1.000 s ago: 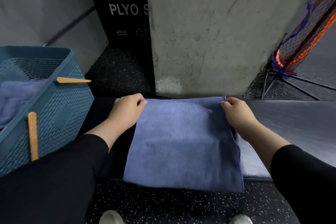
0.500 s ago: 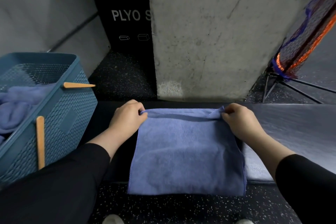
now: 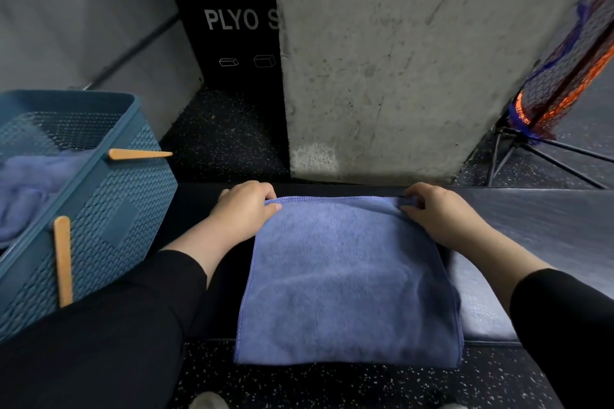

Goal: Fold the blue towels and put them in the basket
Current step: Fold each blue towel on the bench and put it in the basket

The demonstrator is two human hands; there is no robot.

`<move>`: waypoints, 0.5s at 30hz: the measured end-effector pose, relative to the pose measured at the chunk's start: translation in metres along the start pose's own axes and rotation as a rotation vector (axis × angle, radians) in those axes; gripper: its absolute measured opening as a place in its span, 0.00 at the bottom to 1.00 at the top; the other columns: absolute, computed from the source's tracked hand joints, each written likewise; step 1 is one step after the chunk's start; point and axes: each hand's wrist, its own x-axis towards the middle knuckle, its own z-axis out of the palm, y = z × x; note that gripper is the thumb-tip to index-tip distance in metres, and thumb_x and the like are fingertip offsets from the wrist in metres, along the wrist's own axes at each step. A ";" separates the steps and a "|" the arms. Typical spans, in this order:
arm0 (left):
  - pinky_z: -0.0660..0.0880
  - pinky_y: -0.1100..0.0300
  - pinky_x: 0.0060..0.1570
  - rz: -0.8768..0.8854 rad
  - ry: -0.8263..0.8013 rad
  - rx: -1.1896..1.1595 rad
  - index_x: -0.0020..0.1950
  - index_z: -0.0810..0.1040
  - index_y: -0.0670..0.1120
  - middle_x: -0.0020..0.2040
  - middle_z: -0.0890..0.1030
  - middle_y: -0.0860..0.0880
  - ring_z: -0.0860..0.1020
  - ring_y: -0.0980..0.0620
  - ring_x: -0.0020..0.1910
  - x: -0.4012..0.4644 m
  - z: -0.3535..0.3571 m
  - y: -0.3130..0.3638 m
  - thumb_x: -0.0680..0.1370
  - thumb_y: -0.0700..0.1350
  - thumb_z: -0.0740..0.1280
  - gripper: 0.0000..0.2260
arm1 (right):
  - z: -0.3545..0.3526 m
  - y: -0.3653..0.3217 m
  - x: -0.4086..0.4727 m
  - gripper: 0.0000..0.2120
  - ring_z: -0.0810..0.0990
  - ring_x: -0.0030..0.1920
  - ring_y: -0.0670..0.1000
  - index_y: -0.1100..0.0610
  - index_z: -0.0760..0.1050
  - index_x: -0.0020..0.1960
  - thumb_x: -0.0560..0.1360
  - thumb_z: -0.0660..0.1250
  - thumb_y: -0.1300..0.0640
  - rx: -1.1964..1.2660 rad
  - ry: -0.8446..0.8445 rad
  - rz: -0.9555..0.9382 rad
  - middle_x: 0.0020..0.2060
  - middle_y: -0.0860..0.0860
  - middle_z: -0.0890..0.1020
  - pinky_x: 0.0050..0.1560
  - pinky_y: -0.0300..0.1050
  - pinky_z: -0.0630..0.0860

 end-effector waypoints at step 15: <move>0.69 0.48 0.38 0.186 0.328 -0.179 0.36 0.68 0.48 0.33 0.73 0.51 0.73 0.47 0.36 -0.073 -0.066 0.016 0.82 0.54 0.63 0.17 | -0.082 -0.021 -0.068 0.04 0.77 0.38 0.46 0.51 0.80 0.46 0.79 0.68 0.56 0.434 0.226 -0.097 0.35 0.44 0.82 0.46 0.47 0.74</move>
